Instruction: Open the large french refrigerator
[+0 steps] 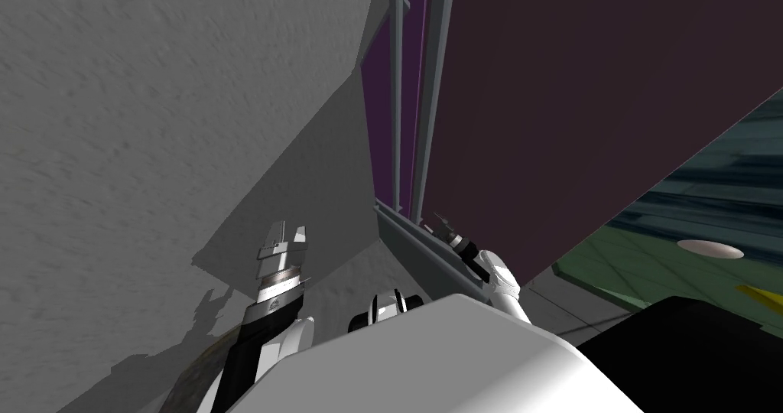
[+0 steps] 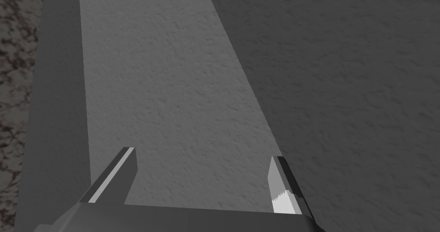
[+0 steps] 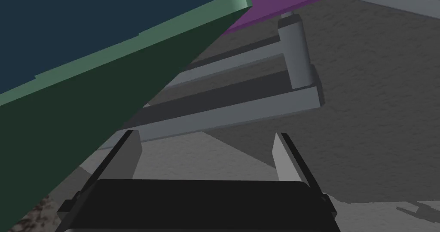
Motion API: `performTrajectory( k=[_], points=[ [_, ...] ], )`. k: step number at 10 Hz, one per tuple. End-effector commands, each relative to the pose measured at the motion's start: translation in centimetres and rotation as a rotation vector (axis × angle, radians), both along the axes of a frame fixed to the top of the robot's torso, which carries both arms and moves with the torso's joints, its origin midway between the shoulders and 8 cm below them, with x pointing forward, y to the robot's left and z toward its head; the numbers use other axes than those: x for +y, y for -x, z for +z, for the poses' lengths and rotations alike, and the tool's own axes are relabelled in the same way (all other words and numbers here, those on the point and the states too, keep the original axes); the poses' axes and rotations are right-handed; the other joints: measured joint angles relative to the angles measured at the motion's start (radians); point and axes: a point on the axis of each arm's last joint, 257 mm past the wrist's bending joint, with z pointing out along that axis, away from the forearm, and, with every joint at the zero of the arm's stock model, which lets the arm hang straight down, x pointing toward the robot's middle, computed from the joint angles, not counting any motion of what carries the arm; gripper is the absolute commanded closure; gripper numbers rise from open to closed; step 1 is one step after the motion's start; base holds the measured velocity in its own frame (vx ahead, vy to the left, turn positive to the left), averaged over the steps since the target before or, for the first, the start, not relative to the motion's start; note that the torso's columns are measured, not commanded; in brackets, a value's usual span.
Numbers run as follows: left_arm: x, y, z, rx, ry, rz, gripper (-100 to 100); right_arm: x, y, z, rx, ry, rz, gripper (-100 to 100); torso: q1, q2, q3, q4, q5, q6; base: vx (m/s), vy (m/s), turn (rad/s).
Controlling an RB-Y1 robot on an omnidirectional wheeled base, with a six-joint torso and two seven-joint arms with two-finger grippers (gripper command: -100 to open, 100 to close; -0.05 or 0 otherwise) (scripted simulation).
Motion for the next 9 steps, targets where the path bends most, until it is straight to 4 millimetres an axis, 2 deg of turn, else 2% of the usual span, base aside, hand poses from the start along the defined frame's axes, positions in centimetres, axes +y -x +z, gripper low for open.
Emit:
performTrajectory(
  k=[1, 5, 8, 9],
  points=[
    [0.0, 0.0, 0.0, 0.0, 0.0, 0.0, 0, -0.4, -0.2, -2.4, 0.017, 0.076, -0.034, -100, -0.002, -0.005, -0.003, -0.002, -0.001, -0.001, 0.07, 0.006, 0.012],
    [0.0, 0.0, 0.0, 0.0, 0.0, 0.0, 0, 0.8, -0.3, -5.5, 0.038, 0.098, -0.063, -100, -0.005, -0.01, -0.005, -0.003, -0.003, -0.003, 0.067, 0.007, 0.012],
    [0.0, 0.0, 0.0, 0.0, 0.0, 0.0, 0, 2.2, -0.2, -6.5, 0.044, 0.066, -0.072, -100, 0.0, -0.013, -0.006, -0.005, -0.003, -0.005, 0.034, -0.006, 0.009],
    [0.0, 0.0, 0.0, 0.0, 0.0, 0.0, 0, 2.9, -0.3, -6.8, 0.045, 0.047, -0.075, -100, 0.002, -0.007, -0.003, -0.002, 0.0, -0.001, 0.046, 0.0, 0.028]
  ],
)
